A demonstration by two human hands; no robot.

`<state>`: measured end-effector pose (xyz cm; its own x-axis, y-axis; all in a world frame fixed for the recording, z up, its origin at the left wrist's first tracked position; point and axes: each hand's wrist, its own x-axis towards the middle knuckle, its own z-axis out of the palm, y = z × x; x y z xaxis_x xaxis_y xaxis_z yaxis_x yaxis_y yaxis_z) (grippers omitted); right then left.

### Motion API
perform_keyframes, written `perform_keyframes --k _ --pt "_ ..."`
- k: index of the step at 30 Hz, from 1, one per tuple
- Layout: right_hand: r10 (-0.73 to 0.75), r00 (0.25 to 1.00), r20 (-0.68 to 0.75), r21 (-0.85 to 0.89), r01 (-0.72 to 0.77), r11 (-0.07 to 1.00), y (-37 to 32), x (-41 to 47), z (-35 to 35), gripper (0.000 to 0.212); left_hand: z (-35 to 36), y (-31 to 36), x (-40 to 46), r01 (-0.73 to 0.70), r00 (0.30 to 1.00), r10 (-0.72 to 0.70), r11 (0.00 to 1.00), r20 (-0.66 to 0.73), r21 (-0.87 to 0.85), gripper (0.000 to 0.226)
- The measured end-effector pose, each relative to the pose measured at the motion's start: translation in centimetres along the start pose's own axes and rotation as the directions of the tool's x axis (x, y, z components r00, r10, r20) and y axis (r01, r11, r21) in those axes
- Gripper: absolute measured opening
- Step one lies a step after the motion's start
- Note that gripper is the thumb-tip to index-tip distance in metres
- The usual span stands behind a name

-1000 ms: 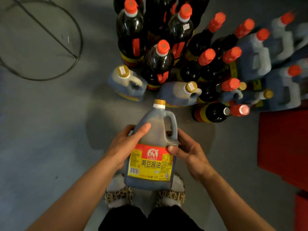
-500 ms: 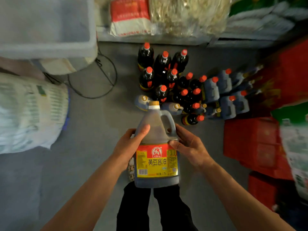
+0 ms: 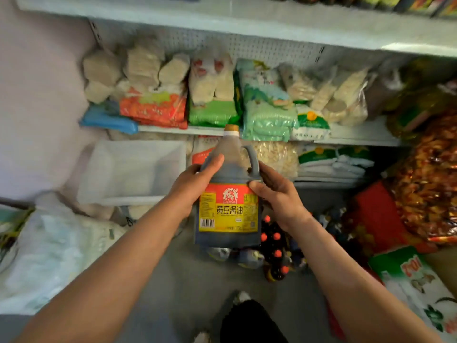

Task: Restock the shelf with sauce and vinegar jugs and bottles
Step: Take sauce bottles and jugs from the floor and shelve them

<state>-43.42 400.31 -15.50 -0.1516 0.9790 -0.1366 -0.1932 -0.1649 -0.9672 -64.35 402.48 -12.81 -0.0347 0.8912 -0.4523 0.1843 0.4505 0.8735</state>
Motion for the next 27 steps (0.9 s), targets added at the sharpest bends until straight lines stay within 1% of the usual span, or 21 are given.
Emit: perform_keyframes --k 2,4,7,8,10,12,17,19,22,27 --pt "-0.051 0.999 0.012 -0.032 0.051 0.998 -2.6 2.5 -0.5 0.052 0.0 3.3 1.4 -0.027 0.999 0.027 0.999 -0.018 -0.018 0.074" --pt "-0.086 0.996 0.011 -0.050 0.087 0.995 -4.8 4.9 -1.1 0.044 0.3 6.2 2.9 -0.052 0.998 0.052 0.998 -0.023 -0.029 0.066" --pt "-0.129 0.991 0.025 -0.057 0.131 0.990 -8.2 8.4 -2.0 0.039 0.8 10.1 5.3 -0.130 0.991 0.131 0.991 0.025 -0.038 0.049" --pt "-0.136 0.990 0.029 -0.064 0.137 0.988 -9.3 9.6 -2.3 0.039 0.9 11.3 6.0 -0.143 0.988 0.145 0.989 0.050 -0.039 0.048" --pt "-0.150 0.988 0.037 -0.067 0.153 0.986 -11.3 12.1 -2.7 0.039 0.6 13.6 7.3 -0.148 0.983 0.153 0.987 0.098 -0.056 0.055" --pt "-0.172 0.984 0.051 -0.083 0.176 0.981 -13.0 14.9 -3.0 0.038 -0.2 15.6 9.0 -0.150 0.980 0.156 0.987 0.123 -0.054 0.057" --pt "-0.217 0.968 0.128 -0.114 0.232 0.966 -16.9 23.0 -1.5 0.051 -3.7 20.7 14.8 -0.175 0.980 0.180 0.983 0.088 -0.063 0.043" --pt "-0.243 0.956 0.167 -0.100 0.262 0.960 -18.4 26.4 0.0 0.053 -5.8 23.2 17.5 -0.196 0.977 0.199 0.979 0.070 -0.050 0.044" --pt "-0.300 0.932 0.203 -0.105 0.326 0.940 -20.5 32.0 2.7 0.050 -9.6 27.2 21.8 -0.268 0.962 0.268 0.963 0.058 -0.007 0.046" --pt "-0.386 0.887 0.253 -0.124 0.425 0.896 -25.5 41.6 7.5 0.050 -16.3 34.6 28.5 -0.369 0.928 0.371 0.929 0.046 -0.035 0.069"
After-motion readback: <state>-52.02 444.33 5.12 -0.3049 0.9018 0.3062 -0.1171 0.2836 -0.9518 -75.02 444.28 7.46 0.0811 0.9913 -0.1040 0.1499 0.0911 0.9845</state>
